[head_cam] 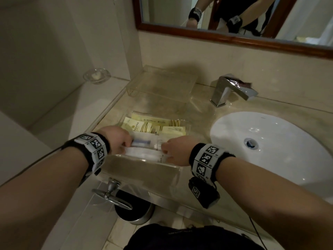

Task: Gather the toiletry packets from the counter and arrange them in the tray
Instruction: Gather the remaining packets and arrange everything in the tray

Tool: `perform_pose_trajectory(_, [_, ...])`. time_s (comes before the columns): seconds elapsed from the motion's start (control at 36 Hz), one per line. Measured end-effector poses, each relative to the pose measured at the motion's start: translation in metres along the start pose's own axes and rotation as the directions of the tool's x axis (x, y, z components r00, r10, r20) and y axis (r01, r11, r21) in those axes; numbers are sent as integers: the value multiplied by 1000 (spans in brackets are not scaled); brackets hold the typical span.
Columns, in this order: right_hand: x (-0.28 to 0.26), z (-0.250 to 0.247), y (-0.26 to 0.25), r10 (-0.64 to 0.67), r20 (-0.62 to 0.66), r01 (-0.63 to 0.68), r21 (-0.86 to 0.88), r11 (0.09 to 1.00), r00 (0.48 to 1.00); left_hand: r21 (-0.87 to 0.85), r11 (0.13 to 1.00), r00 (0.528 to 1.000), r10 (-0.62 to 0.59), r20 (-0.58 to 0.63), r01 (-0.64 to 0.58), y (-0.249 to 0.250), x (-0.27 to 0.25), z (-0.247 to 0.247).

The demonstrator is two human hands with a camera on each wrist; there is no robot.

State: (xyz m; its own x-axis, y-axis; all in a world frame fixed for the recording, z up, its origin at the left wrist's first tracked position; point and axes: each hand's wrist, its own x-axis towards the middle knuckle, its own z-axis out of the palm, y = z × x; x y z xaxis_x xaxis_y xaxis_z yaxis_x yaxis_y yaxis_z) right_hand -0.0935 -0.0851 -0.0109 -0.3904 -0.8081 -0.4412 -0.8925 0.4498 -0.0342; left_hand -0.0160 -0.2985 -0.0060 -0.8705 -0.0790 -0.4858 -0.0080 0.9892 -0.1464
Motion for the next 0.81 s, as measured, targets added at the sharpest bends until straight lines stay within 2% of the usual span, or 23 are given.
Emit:
perform_pose_trajectory(0.19, [2, 1, -2, -8, -19, 8, 25, 1000, 1000, -100, 993, 998, -65, 1, 65, 1, 3, 0])
perform_pose_trajectory(0.28, [0, -8, 6, 41, -24, -40, 53, 998, 999, -182, 978, 994, -105, -13, 101, -2, 2, -9])
perform_pose_trajectory(0.36, [0, -19, 23, 207, -131, -167, 266, 949, 970, -364, 913, 966, -236, -108, 182, -10, 9, -22])
perform_pose_trajectory(0.42, [1, -26, 36, 362, -174, -272, 395, 878, 916, -469, 859, 931, -321, -175, 208, -18, 21, -30])
perform_pose_trajectory(0.47, [4, -29, 48, 477, -155, -359, 474, 804, 865, -532, 809, 908, -386, -160, 250, -24, 35, -37])
perform_pose_trajectory(0.53, [11, -31, 56, 550, -103, -426, 522, 739, 829, -517, 800, 910, -405, -90, 305, -27, 51, -44])
perform_pose_trajectory(0.61, [23, -30, 61, 584, -30, -467, 567, 678, 811, -454, 828, 924, -382, -26, 329, -26, 72, -52])
perform_pose_trajectory(0.72, [38, -28, 60, 567, 16, -486, 535, 691, 824, -353, 869, 935, -348, 66, 348, -24, 90, -54])
perform_pose_trajectory(0.81, [46, -24, 60, 556, 29, -486, 525, 698, 830, -313, 887, 938, -342, 50, 340, -24, 95, -52])
